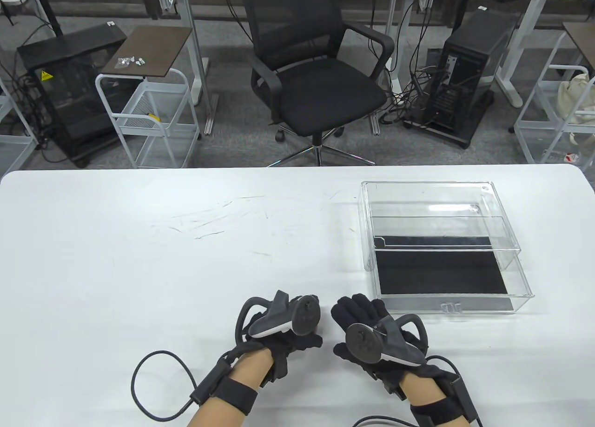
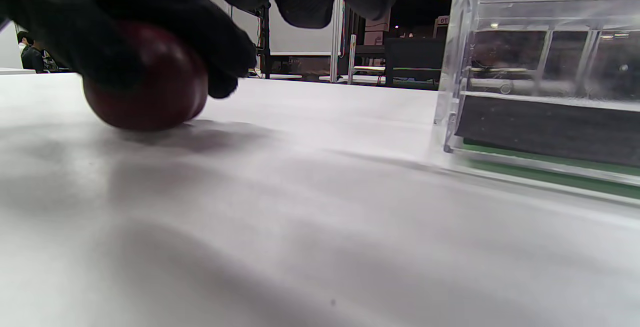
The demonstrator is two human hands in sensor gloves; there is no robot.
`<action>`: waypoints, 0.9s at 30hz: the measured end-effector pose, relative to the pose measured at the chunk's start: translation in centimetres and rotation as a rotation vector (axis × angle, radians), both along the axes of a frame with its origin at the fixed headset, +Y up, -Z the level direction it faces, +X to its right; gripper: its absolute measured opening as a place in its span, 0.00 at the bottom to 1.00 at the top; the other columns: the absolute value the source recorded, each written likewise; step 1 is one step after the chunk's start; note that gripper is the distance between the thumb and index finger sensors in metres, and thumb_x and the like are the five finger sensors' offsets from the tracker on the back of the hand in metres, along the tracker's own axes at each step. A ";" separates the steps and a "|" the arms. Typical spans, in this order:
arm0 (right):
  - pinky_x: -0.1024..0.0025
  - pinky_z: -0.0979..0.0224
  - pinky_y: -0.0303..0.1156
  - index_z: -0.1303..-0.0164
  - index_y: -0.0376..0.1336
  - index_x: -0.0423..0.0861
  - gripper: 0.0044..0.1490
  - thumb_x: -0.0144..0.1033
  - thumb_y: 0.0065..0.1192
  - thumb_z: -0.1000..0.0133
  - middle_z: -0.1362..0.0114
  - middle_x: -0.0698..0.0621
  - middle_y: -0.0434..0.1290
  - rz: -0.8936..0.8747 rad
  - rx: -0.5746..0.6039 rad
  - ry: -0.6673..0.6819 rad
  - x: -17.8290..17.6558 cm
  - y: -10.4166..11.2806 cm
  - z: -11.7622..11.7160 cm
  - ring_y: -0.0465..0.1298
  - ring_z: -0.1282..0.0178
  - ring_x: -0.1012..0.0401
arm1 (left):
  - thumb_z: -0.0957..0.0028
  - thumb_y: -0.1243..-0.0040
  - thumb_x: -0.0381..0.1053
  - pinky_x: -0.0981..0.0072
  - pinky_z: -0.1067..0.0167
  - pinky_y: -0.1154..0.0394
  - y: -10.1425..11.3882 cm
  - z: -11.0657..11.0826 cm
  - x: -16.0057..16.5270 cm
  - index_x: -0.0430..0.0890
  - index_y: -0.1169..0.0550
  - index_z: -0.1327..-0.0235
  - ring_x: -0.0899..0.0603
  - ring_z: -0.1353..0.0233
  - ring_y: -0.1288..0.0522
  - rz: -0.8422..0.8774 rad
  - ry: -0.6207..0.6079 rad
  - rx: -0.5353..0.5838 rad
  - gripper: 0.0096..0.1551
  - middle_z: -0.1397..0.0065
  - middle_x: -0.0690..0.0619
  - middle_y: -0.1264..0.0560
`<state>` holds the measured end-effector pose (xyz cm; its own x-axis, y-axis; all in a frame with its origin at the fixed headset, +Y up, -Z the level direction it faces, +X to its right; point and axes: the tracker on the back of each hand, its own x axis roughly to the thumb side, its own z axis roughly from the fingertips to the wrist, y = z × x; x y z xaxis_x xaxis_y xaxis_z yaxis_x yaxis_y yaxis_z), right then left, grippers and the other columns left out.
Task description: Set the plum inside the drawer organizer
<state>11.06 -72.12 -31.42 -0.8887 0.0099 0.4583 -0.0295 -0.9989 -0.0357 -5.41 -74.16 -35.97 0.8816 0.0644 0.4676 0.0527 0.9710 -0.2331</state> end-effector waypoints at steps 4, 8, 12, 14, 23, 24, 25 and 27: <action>0.48 0.21 0.58 0.25 0.51 0.56 0.50 0.65 0.53 0.58 0.17 0.50 0.59 -0.011 0.001 0.000 0.1 0.2 0.0 0.59 0.18 0.47 | 0.58 0.36 0.72 0.42 0.31 0.28 -0.3 -0.1 0.2 0.49 0.37 0.19 0.38 0.25 0.24 -0.005 0.013 -0.007 0.54 0.18 0.46 0.29; 0.48 0.21 0.58 0.25 0.51 0.56 0.50 0.65 0.53 0.58 0.17 0.50 0.59 -0.018 -0.009 0.003 0.1 0.1 0.0 0.59 0.18 0.47 | 0.58 0.36 0.72 0.37 0.30 0.30 -0.2 0.0 0.3 0.50 0.39 0.18 0.37 0.22 0.26 -0.012 0.013 -0.005 0.56 0.15 0.46 0.32; 0.48 0.21 0.58 0.25 0.51 0.56 0.51 0.65 0.53 0.58 0.17 0.50 0.59 -0.019 -0.011 0.009 0.1 0.0 0.0 0.59 0.18 0.47 | 0.59 0.37 0.74 0.36 0.29 0.32 0.5 0.4 0.3 0.51 0.39 0.18 0.37 0.21 0.28 0.004 0.002 0.001 0.57 0.14 0.47 0.33; 0.48 0.21 0.58 0.25 0.51 0.56 0.51 0.65 0.53 0.58 0.17 0.50 0.59 -0.025 -0.011 0.016 0.0 0.1 0.2 0.59 0.18 0.47 | 0.61 0.41 0.78 0.37 0.27 0.34 1.4 0.8 -0.2 0.51 0.39 0.17 0.36 0.20 0.29 0.033 -0.002 0.018 0.59 0.13 0.45 0.34; 0.48 0.21 0.58 0.25 0.51 0.56 0.50 0.65 0.53 0.58 0.17 0.50 0.59 -0.017 -0.027 0.030 -0.4 -0.3 0.4 0.59 0.18 0.47 | 0.60 0.45 0.75 0.38 0.18 0.52 5.0 3.8 -9.0 0.51 0.36 0.19 0.37 0.11 0.50 0.119 0.033 0.250 0.55 0.08 0.50 0.46; 0.48 0.21 0.58 0.25 0.51 0.56 0.50 0.65 0.53 0.58 0.17 0.50 0.59 -0.014 -0.028 0.031 -0.5 -0.4 0.4 0.59 0.18 0.47 | 0.60 0.44 0.74 0.39 0.18 0.52 4.8 3.8 -9.8 0.51 0.36 0.19 0.38 0.11 0.50 0.127 0.031 0.244 0.54 0.08 0.50 0.46; 0.48 0.21 0.58 0.25 0.51 0.56 0.50 0.65 0.53 0.58 0.17 0.50 0.59 -0.010 -0.032 0.034 -0.6 -0.6 0.4 0.59 0.18 0.47 | 0.59 0.44 0.73 0.40 0.17 0.53 4.3 3.8 -11.1 0.51 0.35 0.20 0.39 0.11 0.51 0.128 0.030 0.235 0.53 0.09 0.52 0.46; 0.48 0.21 0.58 0.25 0.50 0.56 0.51 0.65 0.53 0.58 0.17 0.50 0.59 -0.005 -0.035 0.037 -0.9 -0.9 0.4 0.59 0.18 0.47 | 0.58 0.44 0.71 0.41 0.17 0.54 3.4 3.7 -12.7 0.53 0.35 0.21 0.42 0.11 0.52 0.111 0.002 0.214 0.50 0.09 0.55 0.47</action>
<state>10.20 -72.99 -31.00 -0.8710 0.0305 0.4904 -0.0349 -0.9994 0.0002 -18.11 -70.77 -32.31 0.8756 0.0608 0.4792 -0.0576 0.9981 -0.0214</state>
